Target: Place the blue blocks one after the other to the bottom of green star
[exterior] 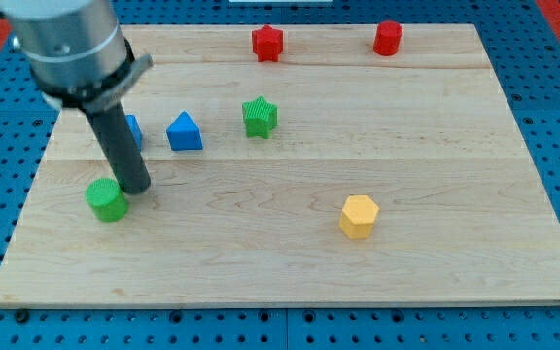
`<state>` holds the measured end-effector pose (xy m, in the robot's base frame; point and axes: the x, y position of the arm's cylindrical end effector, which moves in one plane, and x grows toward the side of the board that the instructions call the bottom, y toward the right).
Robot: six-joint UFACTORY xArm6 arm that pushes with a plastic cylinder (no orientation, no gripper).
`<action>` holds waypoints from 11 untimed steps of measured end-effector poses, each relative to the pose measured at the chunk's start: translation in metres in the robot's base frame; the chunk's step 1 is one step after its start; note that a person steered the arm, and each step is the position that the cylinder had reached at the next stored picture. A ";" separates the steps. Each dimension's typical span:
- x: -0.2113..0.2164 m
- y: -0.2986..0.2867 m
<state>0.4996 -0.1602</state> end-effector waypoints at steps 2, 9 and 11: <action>0.032 -0.017; -0.104 -0.003; -0.047 0.087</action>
<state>0.4521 -0.0728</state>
